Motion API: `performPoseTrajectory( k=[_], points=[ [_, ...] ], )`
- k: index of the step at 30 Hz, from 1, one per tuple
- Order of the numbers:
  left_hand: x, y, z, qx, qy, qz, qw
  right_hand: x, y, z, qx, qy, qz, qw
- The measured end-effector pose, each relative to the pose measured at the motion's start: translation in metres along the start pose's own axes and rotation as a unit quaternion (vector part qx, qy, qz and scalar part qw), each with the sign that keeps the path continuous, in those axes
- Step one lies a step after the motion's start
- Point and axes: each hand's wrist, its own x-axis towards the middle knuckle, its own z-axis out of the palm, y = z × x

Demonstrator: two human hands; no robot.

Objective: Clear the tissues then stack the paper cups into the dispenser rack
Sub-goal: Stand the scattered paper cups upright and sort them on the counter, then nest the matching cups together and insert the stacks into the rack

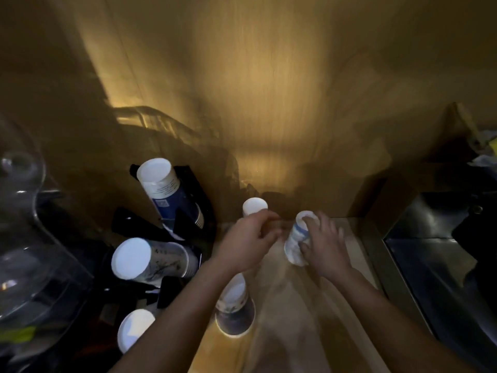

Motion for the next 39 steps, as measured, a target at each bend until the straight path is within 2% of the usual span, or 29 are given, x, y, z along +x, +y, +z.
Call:
performPoseTrajectory(
  k=[5, 8, 11, 14, 17, 20, 23, 26, 28, 33, 36, 37, 39],
  points=[
    [-0.041, -0.025, -0.014, -0.059, 0.082, -0.071, 0.992, -0.018, -0.039, -0.005, 0.168, -0.073, -0.085, 0.979],
    [-0.066, -0.04, -0.006, -0.064, 0.105, -0.122, 0.985, -0.037, -0.059, -0.001, 0.235, -0.177, -0.11, 0.95],
    [-0.087, -0.048, 0.006, -0.117, 0.127, -0.175, 0.969, -0.055, -0.075, 0.009, 0.25, -0.257, -0.133, 0.924],
    [-0.1, -0.053, 0.017, -0.17, 0.131, -0.251, 0.944, -0.071, -0.087, 0.018, 0.259, -0.278, -0.15, 0.913],
    [-0.11, -0.051, 0.026, -0.257, 0.122, -0.303, 0.91, -0.083, -0.092, 0.027, 0.315, -0.276, -0.094, 0.903],
    [-0.116, -0.046, 0.026, -0.331, 0.116, -0.335, 0.875, -0.091, -0.096, 0.035, 0.311, -0.257, -0.066, 0.913],
    [-0.119, -0.046, 0.025, -0.33, 0.12, -0.337, 0.874, -0.098, -0.098, 0.038, 0.297, -0.239, -0.058, 0.923],
    [-0.124, -0.044, 0.021, -0.313, 0.117, -0.335, 0.881, -0.104, -0.1, 0.035, 0.27, -0.181, -0.12, 0.938],
    [-0.125, -0.042, 0.014, -0.342, 0.092, -0.353, 0.866, -0.102, -0.098, 0.028, 0.246, -0.135, -0.161, 0.946],
    [-0.12, -0.046, -0.007, -0.549, 0.039, -0.391, 0.737, -0.092, -0.086, 0.005, 0.163, -0.075, -0.298, 0.938],
    [-0.117, -0.043, -0.01, -0.654, -0.039, -0.36, 0.664, -0.091, -0.086, -0.008, 0.119, 0.011, -0.371, 0.921],
    [-0.116, -0.042, -0.009, -0.679, -0.055, -0.342, 0.647, -0.092, -0.087, -0.012, 0.11, 0.035, -0.394, 0.912],
    [-0.114, -0.038, -0.007, -0.701, -0.071, -0.316, 0.636, -0.092, -0.09, -0.019, 0.1, 0.07, -0.424, 0.897]
  ],
)
